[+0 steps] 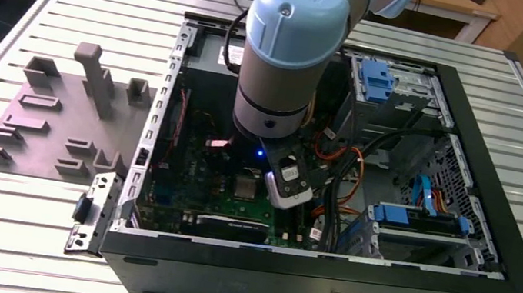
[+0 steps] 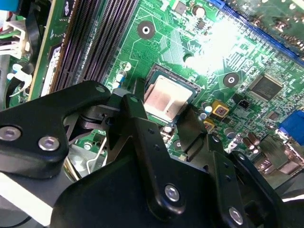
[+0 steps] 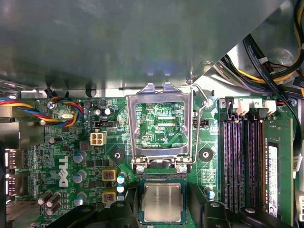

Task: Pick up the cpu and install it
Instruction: 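Place the cpu into insertion slot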

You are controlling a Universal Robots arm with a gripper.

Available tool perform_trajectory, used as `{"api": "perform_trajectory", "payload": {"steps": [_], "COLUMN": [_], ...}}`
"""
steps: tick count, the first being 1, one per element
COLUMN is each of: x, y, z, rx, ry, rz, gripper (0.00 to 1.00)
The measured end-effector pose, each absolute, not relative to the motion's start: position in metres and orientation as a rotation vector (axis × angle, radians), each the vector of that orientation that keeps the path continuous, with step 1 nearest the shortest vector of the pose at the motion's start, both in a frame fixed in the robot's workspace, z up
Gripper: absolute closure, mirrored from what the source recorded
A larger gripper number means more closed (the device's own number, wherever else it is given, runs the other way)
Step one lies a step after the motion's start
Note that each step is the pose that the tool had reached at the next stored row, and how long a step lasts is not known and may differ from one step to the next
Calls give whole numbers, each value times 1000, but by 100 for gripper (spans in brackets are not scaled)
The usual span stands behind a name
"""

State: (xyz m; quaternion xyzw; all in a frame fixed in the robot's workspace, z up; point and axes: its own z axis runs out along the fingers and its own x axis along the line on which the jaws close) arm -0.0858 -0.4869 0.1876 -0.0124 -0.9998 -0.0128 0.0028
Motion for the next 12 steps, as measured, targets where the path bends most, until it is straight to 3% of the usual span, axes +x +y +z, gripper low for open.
{"api": "perform_trajectory", "payload": {"steps": [12], "x": [-86], "y": [-487], "z": [191], "rx": [-39], "ry": [-3135], "rz": [-43], "gripper": [46]}}
